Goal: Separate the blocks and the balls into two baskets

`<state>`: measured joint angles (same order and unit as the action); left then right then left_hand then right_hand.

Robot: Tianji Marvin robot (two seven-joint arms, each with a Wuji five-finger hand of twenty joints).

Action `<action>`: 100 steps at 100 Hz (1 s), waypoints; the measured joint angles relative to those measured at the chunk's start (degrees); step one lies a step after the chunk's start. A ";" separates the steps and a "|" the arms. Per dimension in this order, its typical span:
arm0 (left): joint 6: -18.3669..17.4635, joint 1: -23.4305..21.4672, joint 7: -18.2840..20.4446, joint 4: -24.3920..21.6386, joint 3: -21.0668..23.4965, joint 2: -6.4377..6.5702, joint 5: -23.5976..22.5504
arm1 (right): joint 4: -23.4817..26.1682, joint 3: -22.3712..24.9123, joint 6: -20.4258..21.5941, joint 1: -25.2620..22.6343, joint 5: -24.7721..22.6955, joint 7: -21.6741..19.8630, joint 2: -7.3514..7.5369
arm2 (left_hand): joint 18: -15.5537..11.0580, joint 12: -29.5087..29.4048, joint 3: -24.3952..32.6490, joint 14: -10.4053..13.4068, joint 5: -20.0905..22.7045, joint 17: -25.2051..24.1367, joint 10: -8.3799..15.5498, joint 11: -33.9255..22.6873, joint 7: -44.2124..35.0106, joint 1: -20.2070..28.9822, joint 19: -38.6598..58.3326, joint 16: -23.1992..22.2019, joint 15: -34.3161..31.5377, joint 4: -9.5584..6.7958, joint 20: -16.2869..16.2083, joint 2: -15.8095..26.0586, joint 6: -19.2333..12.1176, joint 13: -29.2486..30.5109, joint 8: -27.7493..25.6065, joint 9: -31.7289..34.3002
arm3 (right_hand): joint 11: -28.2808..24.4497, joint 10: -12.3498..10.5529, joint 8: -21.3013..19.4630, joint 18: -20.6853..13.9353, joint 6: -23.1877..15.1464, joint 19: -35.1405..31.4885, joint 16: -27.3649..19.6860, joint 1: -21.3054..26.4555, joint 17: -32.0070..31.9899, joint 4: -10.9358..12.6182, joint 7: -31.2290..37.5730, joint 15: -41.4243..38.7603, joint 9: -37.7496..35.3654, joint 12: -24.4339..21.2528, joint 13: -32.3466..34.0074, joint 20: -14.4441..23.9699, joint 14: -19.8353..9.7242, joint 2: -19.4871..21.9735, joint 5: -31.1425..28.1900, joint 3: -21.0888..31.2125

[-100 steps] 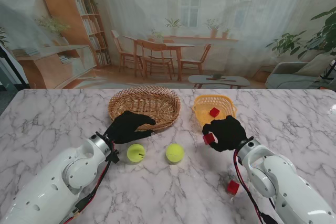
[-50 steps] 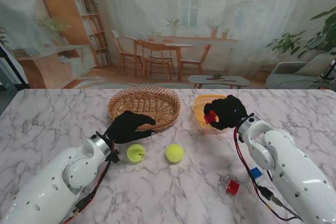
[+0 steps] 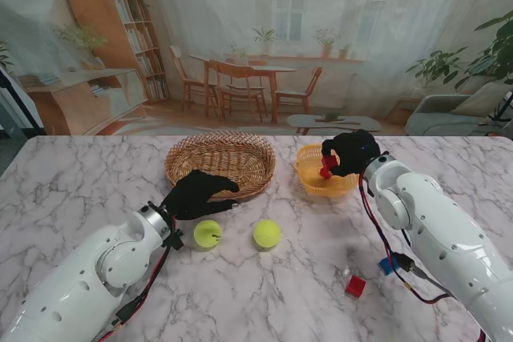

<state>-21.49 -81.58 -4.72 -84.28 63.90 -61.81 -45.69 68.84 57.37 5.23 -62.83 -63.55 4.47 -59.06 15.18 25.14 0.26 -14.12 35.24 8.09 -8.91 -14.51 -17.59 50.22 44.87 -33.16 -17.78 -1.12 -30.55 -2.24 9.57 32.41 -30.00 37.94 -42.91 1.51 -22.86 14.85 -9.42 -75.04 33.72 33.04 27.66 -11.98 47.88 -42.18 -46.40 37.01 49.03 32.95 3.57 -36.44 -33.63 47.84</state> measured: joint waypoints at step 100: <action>-0.63 0.07 0.03 0.20 -0.11 -0.02 0.28 | 4.13 4.33 -0.05 -2.59 -4.01 -2.81 -0.03 | 0.00 0.00 0.00 0.00 0.00 0.00 0.01 0.00 -0.12 0.00 0.00 0.00 0.00 0.00 0.00 0.00 -0.02 0.01 0.00 0.00 | 7.73 4.81 -3.90 0.74 4.39 5.64 -5.05 -12.86 -10.50 6.51 -17.63 7.33 15.26 -11.68 -11.36 0.48 1.68 6.78 4.12 -4.67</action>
<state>-22.12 -81.50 -4.69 -84.08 63.79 -61.83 -45.41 72.96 61.71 5.18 -65.42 -67.56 1.66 -59.09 15.18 25.14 0.26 -14.12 35.24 8.09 -8.90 -14.51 -17.71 50.22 44.87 -33.16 -17.78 -1.12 -30.55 -2.24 9.55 32.42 -30.00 37.94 -35.18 6.33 -26.77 15.60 -5.03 -69.39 28.67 20.18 17.16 -5.47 30.26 -34.85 -31.15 25.33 37.68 33.44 5.25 -29.66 -29.51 43.17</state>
